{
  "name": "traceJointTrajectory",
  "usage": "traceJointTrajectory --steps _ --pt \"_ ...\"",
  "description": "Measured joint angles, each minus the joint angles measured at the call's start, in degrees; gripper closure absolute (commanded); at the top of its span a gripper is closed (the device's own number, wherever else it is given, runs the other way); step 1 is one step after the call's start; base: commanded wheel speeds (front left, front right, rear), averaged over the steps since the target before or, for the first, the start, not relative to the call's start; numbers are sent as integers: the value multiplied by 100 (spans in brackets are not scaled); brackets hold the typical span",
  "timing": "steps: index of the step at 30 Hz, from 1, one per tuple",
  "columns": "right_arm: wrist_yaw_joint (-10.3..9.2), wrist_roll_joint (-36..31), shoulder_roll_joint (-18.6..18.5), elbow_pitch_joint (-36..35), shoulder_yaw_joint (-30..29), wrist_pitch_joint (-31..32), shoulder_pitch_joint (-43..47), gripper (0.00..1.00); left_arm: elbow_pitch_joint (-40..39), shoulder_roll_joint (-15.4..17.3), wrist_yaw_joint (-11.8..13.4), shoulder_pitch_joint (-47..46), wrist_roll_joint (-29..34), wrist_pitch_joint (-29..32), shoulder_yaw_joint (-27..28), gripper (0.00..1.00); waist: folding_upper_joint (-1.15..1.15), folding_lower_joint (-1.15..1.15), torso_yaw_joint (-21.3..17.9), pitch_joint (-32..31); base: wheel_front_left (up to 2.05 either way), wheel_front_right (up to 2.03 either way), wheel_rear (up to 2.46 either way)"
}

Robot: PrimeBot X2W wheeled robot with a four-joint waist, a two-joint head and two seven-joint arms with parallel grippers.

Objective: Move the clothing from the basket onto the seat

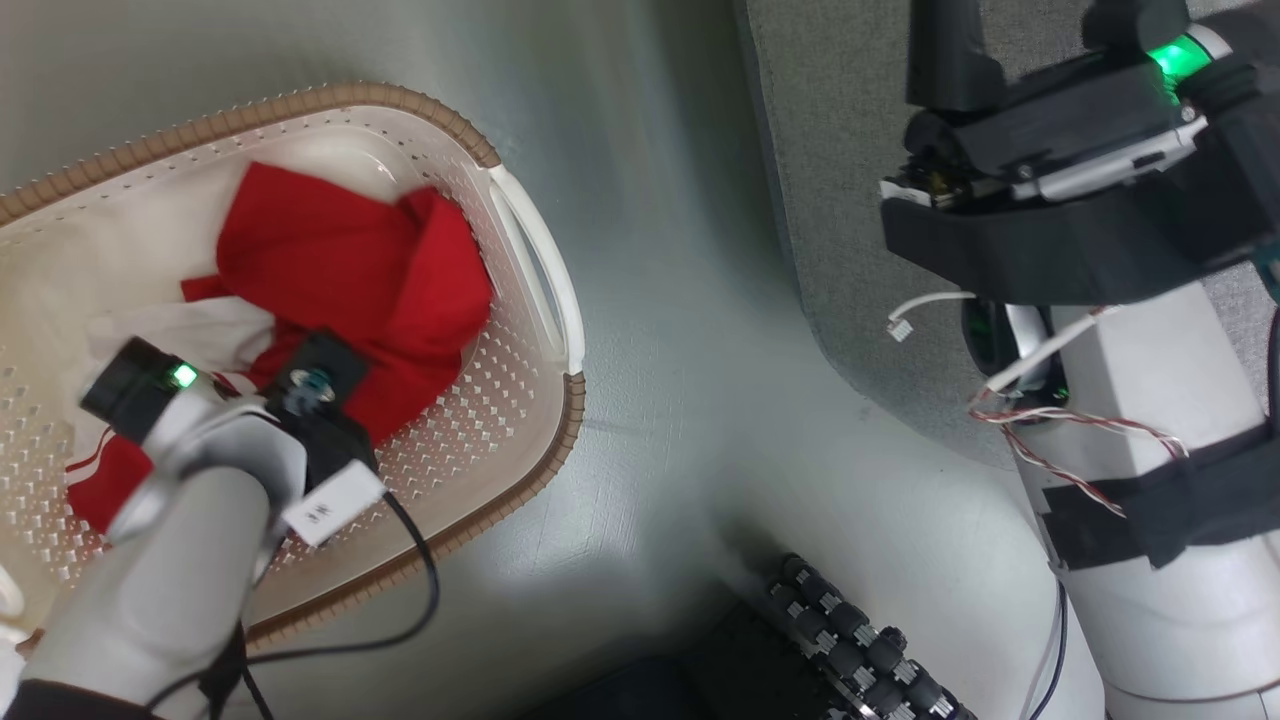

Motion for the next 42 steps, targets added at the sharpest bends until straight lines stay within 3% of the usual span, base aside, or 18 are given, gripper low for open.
traceJointTrajectory --steps 5,17,28,42 --pt "31 0 29 282 115 -30 -185 0 -76 -37 2 -136 -312 -400 310 100 0 0 -21 -63 0 0 0" --pt "153 -60 -108 1062 105 -43 -1 0 -427 -584 1 -129 -779 -1503 502 100 0 0 337 -790 0 0 0" --pt "205 -77 -256 1466 87 -43 471 0 -772 -767 0 242 -1132 -1653 599 100 0 0 842 -1648 0 0 0" --pt "256 14 -271 1913 8 -43 1253 0 -1322 -738 -42 411 -1469 -1706 746 100 -1 -1 1253 -2785 0 0 0"
